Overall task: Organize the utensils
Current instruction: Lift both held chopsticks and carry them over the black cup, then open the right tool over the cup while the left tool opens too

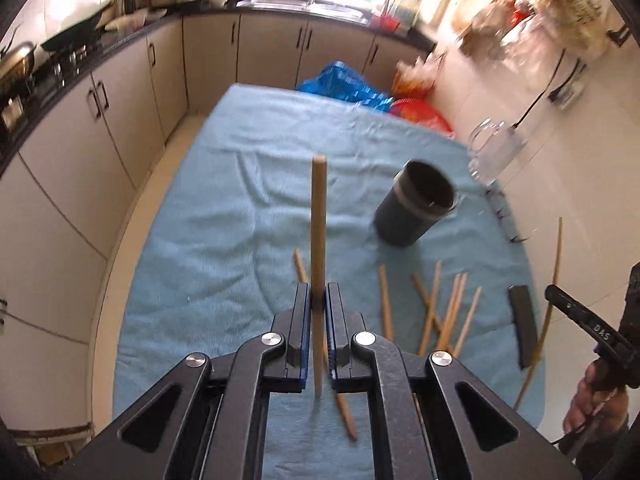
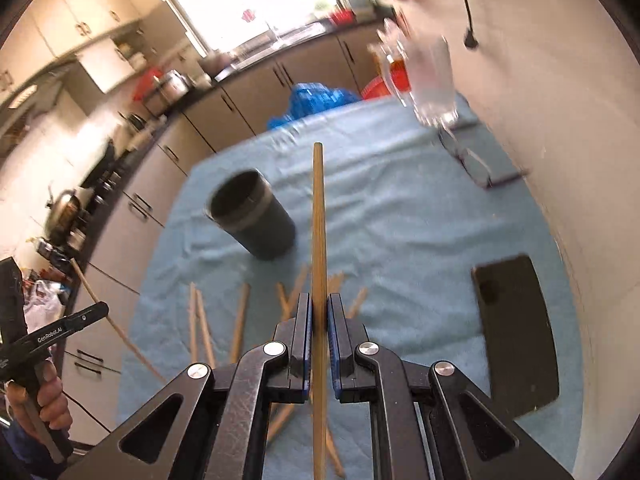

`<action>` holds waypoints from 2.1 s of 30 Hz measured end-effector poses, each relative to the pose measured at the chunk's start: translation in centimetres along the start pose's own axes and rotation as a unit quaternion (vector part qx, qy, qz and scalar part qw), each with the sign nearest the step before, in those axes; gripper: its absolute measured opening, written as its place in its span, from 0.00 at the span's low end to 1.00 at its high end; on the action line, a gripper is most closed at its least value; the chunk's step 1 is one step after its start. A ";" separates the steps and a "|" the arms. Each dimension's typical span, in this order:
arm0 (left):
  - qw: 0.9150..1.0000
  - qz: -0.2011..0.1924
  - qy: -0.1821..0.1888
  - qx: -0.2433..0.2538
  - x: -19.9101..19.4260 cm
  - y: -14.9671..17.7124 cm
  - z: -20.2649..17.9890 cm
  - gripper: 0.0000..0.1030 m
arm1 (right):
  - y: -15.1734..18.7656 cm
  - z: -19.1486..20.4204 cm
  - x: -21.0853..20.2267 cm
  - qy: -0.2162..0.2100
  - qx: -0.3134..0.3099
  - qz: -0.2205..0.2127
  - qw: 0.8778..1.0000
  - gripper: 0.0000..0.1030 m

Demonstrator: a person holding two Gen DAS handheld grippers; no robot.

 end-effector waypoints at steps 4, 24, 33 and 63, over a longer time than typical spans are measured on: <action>1.000 -0.021 0.012 0.001 -1.5 -1.4 -0.6 0.06 | -1.1 2.4 -0.9 -0.022 -0.032 -0.029 0.999 0.08; 0.993 -0.091 0.063 0.045 -7.4 -10.4 -5.8 0.06 | -11.8 9.9 1.0 -0.050 -0.071 -0.141 0.986 0.08; 0.992 -0.090 0.083 0.036 -5.1 -15.5 -8.2 0.06 | -17.8 10.0 5.8 -0.019 -0.047 -0.167 0.985 0.08; 0.996 -0.021 0.087 0.028 5.9 -15.6 -10.5 0.25 | -15.2 5.0 16.1 0.000 -0.021 -0.078 0.997 0.25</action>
Point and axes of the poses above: each gripper's, at about its wrist camera, not at the fingertips, and x roughly the way its jaws point, z to its left, y to its underside, the point moved 6 cm from there along x, roughly the way its jaws point, and after that the axes turned 14 degrees about -y, right-handed, at the moved point
